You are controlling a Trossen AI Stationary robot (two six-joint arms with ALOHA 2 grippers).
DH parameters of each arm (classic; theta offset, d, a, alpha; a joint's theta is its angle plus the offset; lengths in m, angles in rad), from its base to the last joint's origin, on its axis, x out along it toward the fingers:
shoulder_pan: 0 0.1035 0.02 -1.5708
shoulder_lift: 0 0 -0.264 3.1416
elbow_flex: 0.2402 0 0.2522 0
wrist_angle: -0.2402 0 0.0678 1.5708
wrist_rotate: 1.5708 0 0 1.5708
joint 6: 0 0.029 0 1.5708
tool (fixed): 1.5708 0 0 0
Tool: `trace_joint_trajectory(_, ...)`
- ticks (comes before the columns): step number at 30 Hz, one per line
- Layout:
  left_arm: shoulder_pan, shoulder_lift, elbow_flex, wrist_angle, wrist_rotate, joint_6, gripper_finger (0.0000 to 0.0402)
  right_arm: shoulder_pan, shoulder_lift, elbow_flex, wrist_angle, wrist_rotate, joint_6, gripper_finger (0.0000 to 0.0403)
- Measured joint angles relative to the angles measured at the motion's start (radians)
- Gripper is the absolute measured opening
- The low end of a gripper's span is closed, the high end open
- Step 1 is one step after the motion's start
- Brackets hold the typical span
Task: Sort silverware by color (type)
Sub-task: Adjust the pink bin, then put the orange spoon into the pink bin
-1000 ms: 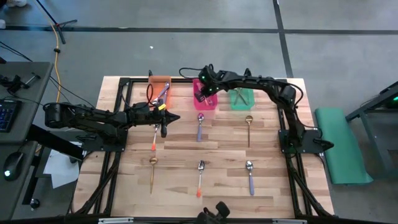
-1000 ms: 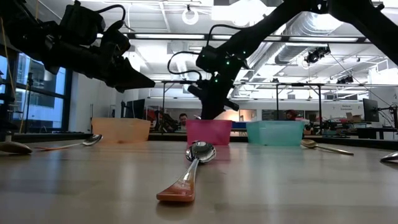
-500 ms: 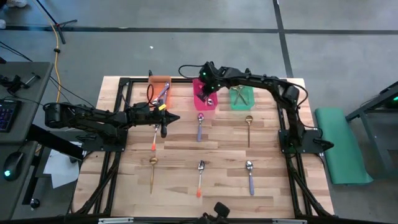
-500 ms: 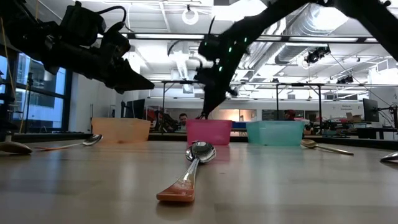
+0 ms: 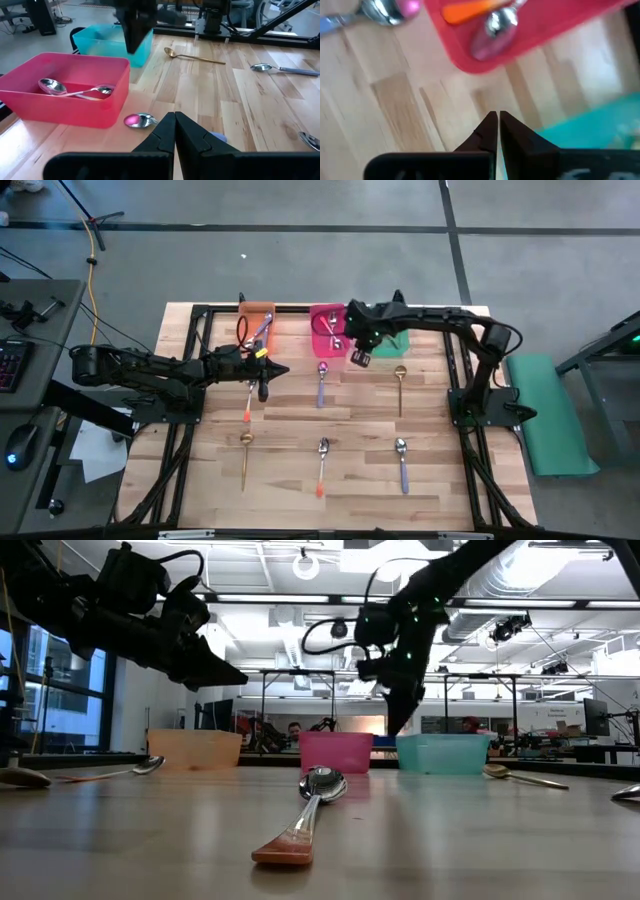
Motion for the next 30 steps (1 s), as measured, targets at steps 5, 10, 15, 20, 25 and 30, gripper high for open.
trace_joint_trajectory(5,0.000,0.000,0.000,0.006,0.000,-0.005,0.0000,0.007,0.000,-0.113,0.227,-0.052,0.018,0.0001)
trace_joint_trajectory(10,0.000,0.000,0.000,0.008,0.000,-0.008,0.0000,0.007,0.001,-0.134,0.331,-0.052,0.043,0.0000)
trace_joint_trajectory(15,0.000,0.000,0.000,0.008,0.000,-0.008,0.0000,0.007,0.001,-0.134,0.391,-0.084,0.044,0.0000)
trace_joint_trajectory(20,0.000,0.000,0.000,0.004,0.000,-0.008,0.0000,0.007,0.000,-0.134,0.382,-0.084,0.042,0.0000)
trace_joint_trajectory(25,0.000,0.000,0.000,-0.001,0.000,-0.008,0.0000,0.008,-0.055,-0.134,0.356,-0.043,0.001,0.0000)
trace_joint_trajectory(30,0.000,0.000,0.000,-0.003,0.000,-0.008,0.0000,0.010,-0.145,-0.185,0.433,-0.047,-0.044,0.0000)
